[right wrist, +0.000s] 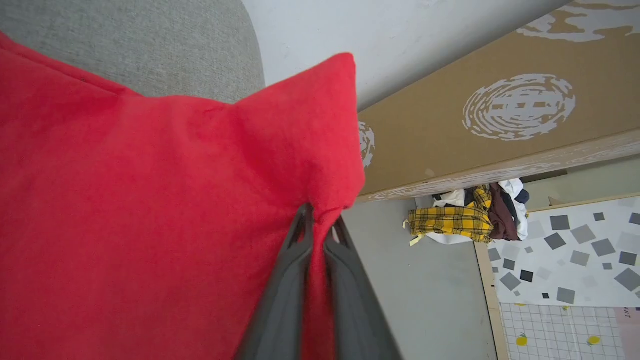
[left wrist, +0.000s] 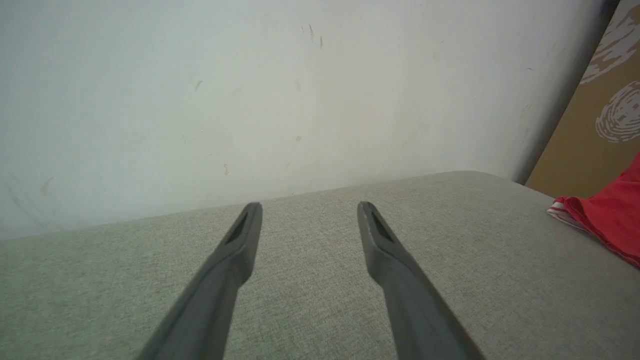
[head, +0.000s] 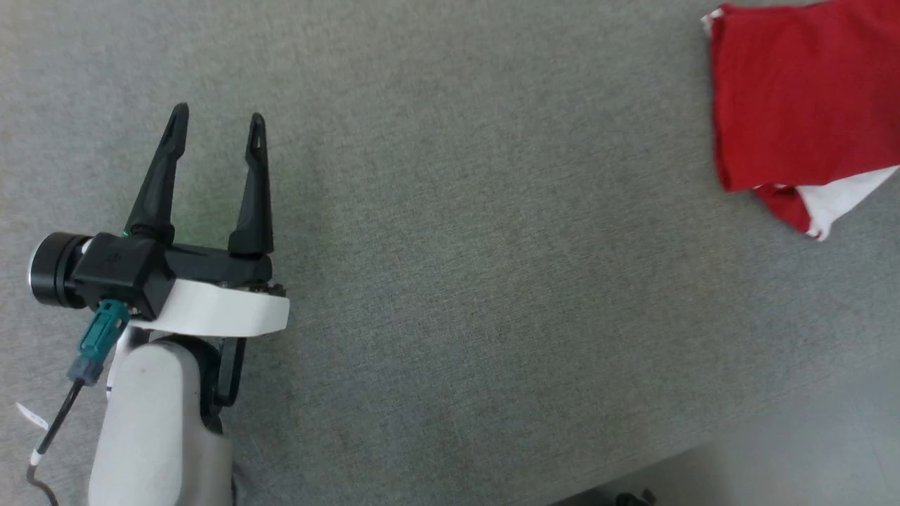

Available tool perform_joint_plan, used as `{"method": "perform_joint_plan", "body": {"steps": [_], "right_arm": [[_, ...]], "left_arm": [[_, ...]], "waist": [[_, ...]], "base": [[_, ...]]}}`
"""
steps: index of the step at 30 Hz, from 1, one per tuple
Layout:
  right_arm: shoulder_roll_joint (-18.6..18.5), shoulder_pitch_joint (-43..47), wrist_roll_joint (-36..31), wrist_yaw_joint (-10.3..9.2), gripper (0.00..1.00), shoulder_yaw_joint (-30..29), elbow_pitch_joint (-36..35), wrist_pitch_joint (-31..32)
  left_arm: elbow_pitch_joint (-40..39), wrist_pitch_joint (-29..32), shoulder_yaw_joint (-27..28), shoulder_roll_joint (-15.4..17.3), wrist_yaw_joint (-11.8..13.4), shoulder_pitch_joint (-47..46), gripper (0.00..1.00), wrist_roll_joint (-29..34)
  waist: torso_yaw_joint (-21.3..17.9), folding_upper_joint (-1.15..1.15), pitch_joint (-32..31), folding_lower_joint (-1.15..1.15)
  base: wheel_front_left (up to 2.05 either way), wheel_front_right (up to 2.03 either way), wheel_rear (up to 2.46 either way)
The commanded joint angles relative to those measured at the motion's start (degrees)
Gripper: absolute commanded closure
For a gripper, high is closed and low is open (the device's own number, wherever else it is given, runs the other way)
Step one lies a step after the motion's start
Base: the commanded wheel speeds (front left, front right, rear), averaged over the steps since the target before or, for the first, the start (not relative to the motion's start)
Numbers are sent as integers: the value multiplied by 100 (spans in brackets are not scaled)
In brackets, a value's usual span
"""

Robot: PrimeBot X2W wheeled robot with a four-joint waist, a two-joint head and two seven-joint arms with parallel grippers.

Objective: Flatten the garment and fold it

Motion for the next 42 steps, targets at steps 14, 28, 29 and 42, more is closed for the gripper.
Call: {"method": "perform_joint_plan", "body": {"steps": [14,28,29,42], "right_arm": [[256,-203,-875,-13,0,-1303,727,-985],[559,983,336,-13,0,-1098,199,-2282],[570,1131,492,-13,0,-1075,46,-2357],[1451,3465,1588,-13,0,-853,-2743,-2364]], "left_arm": [[144,-76,-111,10,53,-13,0,-79],[1020,-302,-183,-288,140,550,0,-465],[1074,-305,-190,-304,144,599,0,-491],[1345,-311,-318,-421,134,1071,0,-678]], "waist": [[416,0,58,-1],[1118,0,-1643,-1],[1191,0,-1762,-1],[1897,0,-2571,-1]], "base": [[0,0,0],[0,0,0],[0,0,0],[0,0,0]]}}
